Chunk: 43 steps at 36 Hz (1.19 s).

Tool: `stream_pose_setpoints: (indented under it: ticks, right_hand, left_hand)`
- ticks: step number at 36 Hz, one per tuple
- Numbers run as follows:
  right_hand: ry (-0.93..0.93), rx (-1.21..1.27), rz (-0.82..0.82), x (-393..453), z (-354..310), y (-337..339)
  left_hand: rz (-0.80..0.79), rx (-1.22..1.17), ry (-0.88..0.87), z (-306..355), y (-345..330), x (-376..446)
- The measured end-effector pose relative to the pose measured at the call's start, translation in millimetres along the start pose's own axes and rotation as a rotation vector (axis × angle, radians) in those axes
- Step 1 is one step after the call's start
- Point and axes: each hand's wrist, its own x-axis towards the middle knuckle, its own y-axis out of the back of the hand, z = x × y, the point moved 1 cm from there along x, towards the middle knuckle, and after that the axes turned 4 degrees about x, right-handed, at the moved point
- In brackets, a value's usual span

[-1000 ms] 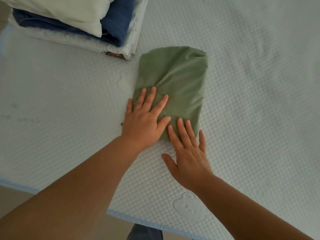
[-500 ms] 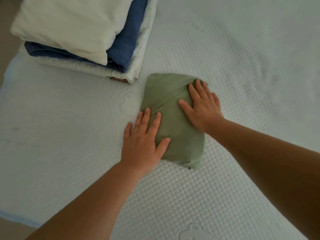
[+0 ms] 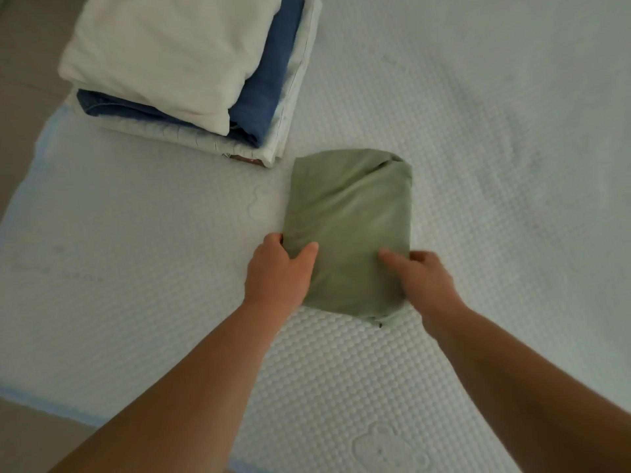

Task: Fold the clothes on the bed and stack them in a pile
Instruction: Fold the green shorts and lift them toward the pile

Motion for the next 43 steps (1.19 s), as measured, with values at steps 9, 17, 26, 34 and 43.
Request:
stream_pose_setpoints:
  ticks: [9,17,26,34,43]
  right_hand:
    - [-0.177,0.472,-0.271,-37,38,2]
    - [-0.263,0.536,-0.490,-62,75,25]
    - [-0.140,0.487,-0.489,-104,81,54]
    - [0.180,0.375,-0.447,-167,16,92]
    - [0.440,0.232,-0.375,-208,-61,69]
  left_hand:
    - [-0.281,-0.278,0.208,2,-4,-9]
    - [-0.457,-0.591,0.388,-25,-10,-49]
    - [-0.352,-0.746,0.262,-20,1,-121]
    - [-0.442,-0.825,0.101,29,79,-175]
    - [-0.211,-0.649,0.026,53,172,-163]
